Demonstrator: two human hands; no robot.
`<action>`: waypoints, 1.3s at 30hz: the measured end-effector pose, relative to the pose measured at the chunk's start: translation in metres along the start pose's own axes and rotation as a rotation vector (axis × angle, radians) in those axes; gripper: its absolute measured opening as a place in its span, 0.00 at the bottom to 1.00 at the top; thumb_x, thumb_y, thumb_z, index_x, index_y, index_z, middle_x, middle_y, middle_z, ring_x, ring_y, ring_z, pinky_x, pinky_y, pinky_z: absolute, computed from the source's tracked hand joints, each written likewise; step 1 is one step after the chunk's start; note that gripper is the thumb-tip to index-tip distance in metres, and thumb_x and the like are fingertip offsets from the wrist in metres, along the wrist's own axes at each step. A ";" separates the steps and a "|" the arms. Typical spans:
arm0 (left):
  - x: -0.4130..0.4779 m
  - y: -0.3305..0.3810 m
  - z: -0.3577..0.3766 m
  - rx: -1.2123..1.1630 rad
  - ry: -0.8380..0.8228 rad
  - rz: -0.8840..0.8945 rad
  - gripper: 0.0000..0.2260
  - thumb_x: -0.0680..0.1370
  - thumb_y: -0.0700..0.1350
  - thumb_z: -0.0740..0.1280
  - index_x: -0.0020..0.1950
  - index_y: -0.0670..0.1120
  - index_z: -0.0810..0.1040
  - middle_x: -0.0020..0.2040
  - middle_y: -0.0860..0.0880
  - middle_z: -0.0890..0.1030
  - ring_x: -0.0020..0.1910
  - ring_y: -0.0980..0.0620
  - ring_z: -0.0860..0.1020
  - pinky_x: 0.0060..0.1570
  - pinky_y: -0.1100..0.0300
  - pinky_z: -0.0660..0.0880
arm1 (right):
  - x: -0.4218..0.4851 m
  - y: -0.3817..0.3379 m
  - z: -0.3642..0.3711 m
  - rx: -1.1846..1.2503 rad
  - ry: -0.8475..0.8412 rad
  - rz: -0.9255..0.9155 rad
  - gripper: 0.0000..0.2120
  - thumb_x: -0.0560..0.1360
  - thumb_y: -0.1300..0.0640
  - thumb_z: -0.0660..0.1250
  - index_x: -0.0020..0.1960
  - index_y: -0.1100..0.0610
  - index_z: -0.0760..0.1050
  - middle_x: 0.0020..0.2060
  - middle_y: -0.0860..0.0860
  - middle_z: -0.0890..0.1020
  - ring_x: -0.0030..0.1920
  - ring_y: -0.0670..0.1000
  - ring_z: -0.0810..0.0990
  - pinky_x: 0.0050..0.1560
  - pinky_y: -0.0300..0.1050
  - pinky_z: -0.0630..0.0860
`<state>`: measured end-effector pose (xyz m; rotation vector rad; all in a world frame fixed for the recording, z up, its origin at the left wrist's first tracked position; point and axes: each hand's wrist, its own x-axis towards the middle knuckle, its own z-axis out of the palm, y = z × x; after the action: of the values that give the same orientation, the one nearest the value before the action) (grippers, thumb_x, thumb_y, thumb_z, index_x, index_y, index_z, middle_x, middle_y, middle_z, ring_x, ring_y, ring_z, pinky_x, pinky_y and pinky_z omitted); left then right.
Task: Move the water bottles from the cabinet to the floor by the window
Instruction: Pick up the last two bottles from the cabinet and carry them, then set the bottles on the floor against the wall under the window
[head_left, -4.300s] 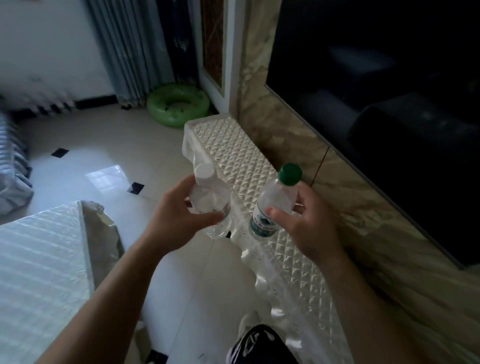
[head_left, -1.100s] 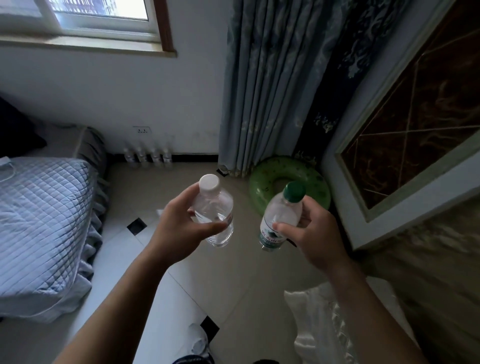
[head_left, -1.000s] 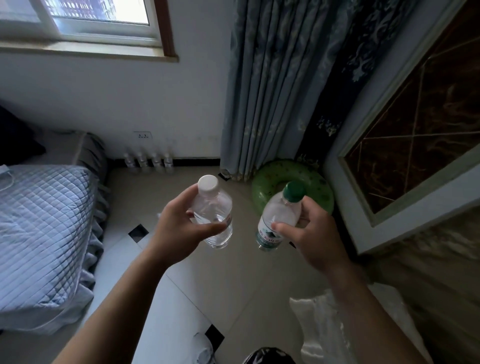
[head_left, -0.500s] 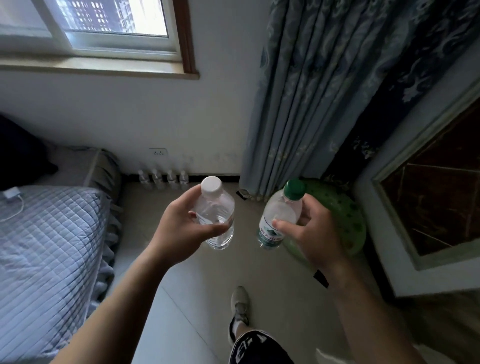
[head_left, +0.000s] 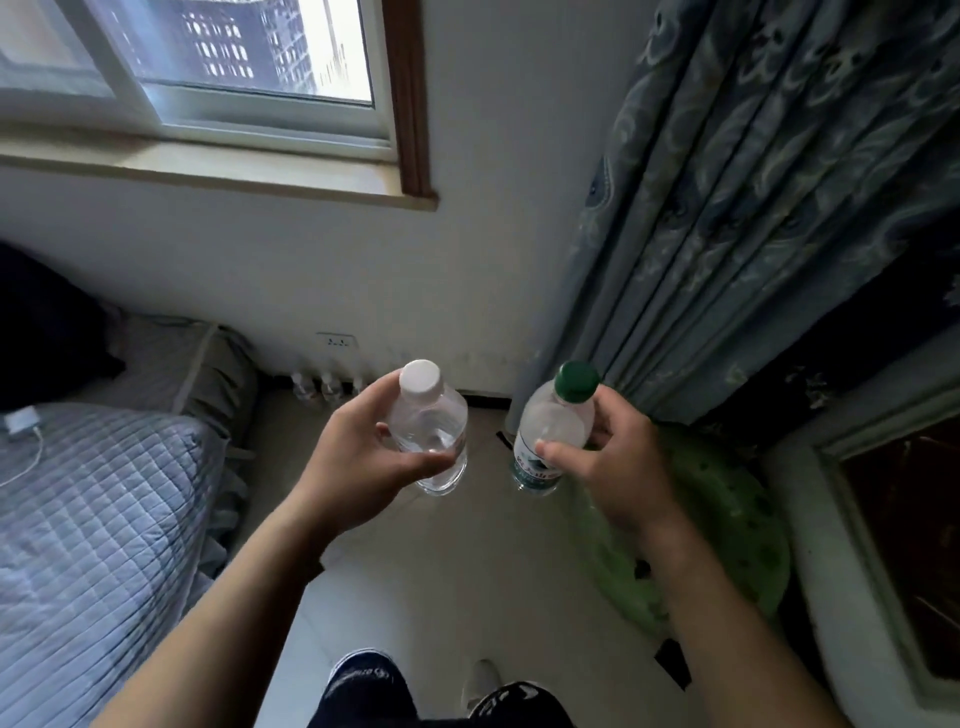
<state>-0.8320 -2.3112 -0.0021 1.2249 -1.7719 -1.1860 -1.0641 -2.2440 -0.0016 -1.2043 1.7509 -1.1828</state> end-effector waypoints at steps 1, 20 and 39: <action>0.012 -0.003 -0.005 -0.008 0.000 -0.006 0.30 0.63 0.40 0.81 0.62 0.53 0.77 0.52 0.56 0.83 0.51 0.57 0.81 0.48 0.71 0.74 | 0.013 -0.002 0.006 0.002 0.000 -0.001 0.20 0.63 0.63 0.78 0.52 0.50 0.79 0.43 0.47 0.85 0.45 0.48 0.84 0.48 0.53 0.82; 0.258 -0.086 -0.135 -0.059 -0.240 -0.060 0.30 0.64 0.35 0.78 0.59 0.60 0.76 0.50 0.55 0.83 0.47 0.54 0.83 0.49 0.61 0.80 | 0.234 -0.025 0.165 0.005 0.086 0.104 0.27 0.60 0.63 0.80 0.56 0.50 0.79 0.46 0.45 0.86 0.47 0.43 0.84 0.48 0.42 0.80; 0.378 -0.160 -0.079 0.039 -0.218 -0.215 0.34 0.62 0.40 0.79 0.63 0.61 0.73 0.54 0.61 0.81 0.52 0.63 0.80 0.53 0.66 0.76 | 0.375 0.047 0.171 0.016 -0.040 0.200 0.27 0.60 0.64 0.80 0.54 0.46 0.78 0.48 0.43 0.85 0.51 0.43 0.83 0.52 0.42 0.80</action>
<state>-0.8360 -2.7149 -0.1124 1.3802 -1.8623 -1.4618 -1.0489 -2.6407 -0.1217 -1.0101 1.7819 -1.0464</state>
